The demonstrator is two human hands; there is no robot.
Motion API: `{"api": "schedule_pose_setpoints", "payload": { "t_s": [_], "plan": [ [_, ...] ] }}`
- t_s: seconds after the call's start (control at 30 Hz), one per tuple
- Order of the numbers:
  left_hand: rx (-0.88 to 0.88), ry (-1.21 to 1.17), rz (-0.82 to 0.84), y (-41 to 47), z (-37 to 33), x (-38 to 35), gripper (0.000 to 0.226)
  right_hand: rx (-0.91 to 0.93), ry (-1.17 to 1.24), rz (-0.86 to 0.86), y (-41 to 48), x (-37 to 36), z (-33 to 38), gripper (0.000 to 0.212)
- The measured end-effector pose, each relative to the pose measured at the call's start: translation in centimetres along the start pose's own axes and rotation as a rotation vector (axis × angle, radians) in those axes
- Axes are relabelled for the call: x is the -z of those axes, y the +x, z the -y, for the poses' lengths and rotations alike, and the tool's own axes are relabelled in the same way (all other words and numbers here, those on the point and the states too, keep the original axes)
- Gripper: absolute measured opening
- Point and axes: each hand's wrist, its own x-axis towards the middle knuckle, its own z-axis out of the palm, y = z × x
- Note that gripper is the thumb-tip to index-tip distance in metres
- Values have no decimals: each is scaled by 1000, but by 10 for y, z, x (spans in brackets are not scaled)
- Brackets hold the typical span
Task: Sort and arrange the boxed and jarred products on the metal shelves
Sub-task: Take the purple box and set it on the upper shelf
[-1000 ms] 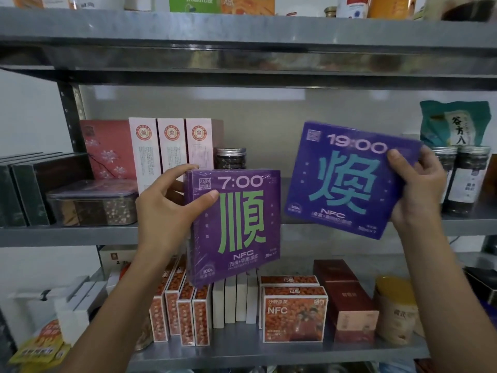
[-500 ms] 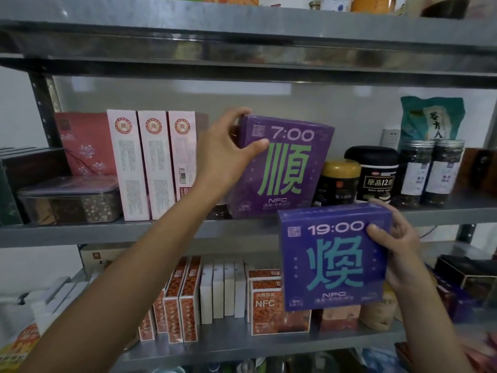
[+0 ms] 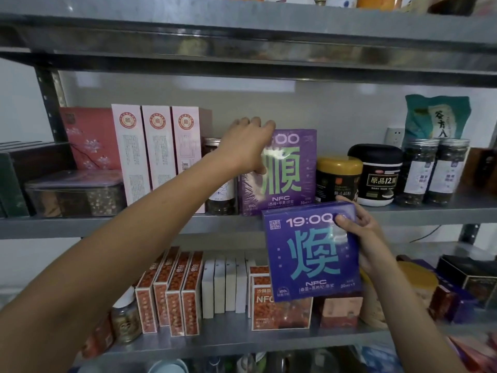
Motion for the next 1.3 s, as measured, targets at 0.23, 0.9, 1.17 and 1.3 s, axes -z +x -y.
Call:
{"api": "schedule_pose_setpoints", "payload": {
  "t_s": [0.23,0.9,1.17,1.3],
  "plan": [
    [-22,36,-67,10,-1,-15,84,-25,-67,60,8,-7,5,57],
    [380,-1092,-477,-157,-68,-103,34,-149,67,-212,-76,3,-57,48],
    [930,-1777,393,-277,-115,-146,52,-389,60,-299,-112,-8,-98,44],
    [923,-1824,397,-293,-107,-150,55,-471,59,-265,-119,-10,-109,50]
  ]
}}
